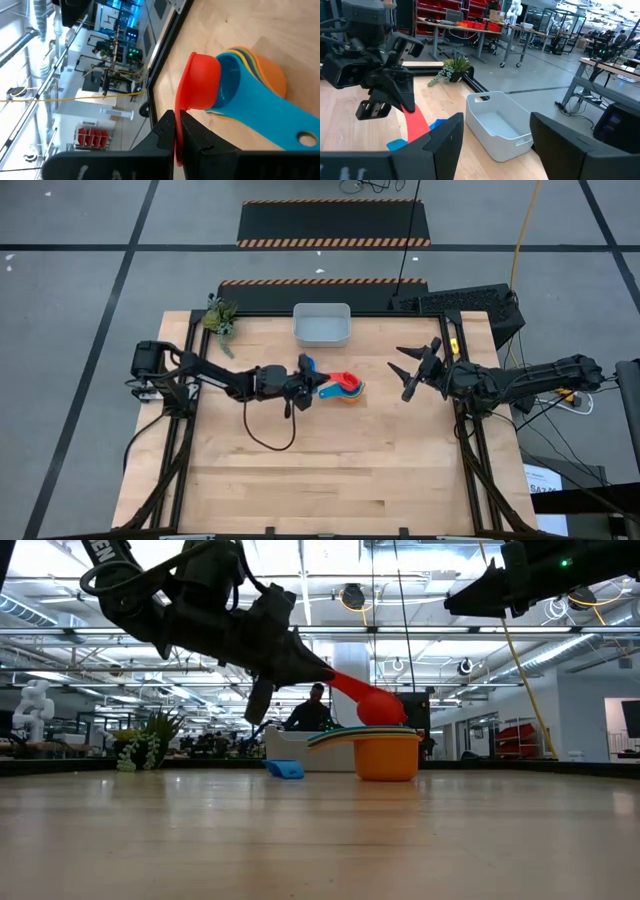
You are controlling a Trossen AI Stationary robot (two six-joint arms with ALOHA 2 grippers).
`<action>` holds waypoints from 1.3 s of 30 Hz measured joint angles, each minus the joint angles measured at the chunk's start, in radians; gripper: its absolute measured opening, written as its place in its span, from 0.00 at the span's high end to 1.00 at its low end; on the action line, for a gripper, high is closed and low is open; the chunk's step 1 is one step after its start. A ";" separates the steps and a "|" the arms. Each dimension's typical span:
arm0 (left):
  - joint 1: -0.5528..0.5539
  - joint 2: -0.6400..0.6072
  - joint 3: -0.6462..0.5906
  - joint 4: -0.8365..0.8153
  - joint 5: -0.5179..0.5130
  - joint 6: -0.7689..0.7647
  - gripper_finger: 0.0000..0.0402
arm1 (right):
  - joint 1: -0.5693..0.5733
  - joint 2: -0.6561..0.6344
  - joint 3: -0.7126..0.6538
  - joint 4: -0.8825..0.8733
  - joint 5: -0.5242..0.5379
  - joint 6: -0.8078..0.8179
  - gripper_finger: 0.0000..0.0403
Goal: Nest measuring cups in basket
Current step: Stack the red measuring cup into the light blue measuring cup
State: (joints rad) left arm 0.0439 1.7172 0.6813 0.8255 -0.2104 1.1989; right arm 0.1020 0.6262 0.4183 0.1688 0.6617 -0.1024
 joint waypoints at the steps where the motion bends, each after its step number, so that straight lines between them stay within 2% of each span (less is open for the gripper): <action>1: -0.003 0.000 0.000 0.001 0.000 0.000 0.98 | 0.000 0.000 0.000 0.000 0.000 0.000 0.44; 12: -0.028 0.000 0.000 0.014 -0.062 -0.012 0.98 | 0.000 0.000 0.000 0.012 -0.001 -0.011 0.44; 25: -0.039 -0.001 0.004 0.043 -0.061 -0.024 0.98 | 0.000 0.000 0.000 0.035 -0.004 -0.015 0.44; 39: -0.065 -0.001 0.004 0.046 -0.128 -0.029 0.98 | 0.000 0.000 0.000 0.042 -0.008 -0.015 0.44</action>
State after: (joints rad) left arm -0.0208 1.7161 0.6857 0.8714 -0.3382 1.1694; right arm 0.1020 0.6266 0.4183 0.2111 0.6535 -0.1173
